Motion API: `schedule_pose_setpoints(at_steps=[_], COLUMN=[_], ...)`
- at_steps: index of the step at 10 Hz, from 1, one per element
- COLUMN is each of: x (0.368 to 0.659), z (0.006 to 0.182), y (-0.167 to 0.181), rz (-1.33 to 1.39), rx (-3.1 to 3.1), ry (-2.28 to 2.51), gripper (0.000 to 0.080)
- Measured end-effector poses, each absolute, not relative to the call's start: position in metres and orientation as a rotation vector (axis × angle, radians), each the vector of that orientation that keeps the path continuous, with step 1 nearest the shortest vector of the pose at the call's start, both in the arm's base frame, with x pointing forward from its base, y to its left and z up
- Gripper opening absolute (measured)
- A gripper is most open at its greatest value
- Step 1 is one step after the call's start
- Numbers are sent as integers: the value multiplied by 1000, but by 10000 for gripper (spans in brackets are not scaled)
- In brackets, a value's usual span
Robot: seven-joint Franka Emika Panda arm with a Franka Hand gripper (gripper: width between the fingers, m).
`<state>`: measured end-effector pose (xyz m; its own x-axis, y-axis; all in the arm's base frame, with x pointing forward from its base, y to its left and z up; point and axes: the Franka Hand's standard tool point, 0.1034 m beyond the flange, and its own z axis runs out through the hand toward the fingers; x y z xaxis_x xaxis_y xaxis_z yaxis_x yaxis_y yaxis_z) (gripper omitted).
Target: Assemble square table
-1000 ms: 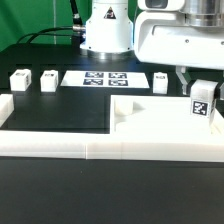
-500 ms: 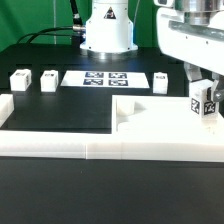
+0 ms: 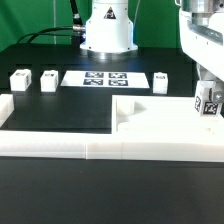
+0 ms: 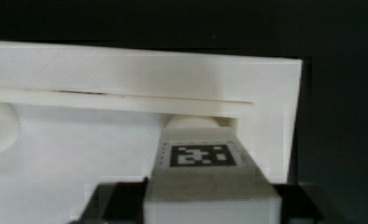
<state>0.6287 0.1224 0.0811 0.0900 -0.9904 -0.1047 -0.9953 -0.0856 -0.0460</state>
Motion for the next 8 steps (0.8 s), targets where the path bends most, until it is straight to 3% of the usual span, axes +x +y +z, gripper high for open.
schedule_pose_setpoints(at_steps=[1,2,4,8], x=[629,629,628,628], z=[81,80,80,79], y=[121,119,125,121], rz=[61,41,10,-14], rx=[-2303,-2463,-2675,-2862], ry=[1978,1769,1448,1054], gripper=[483,592,638,649])
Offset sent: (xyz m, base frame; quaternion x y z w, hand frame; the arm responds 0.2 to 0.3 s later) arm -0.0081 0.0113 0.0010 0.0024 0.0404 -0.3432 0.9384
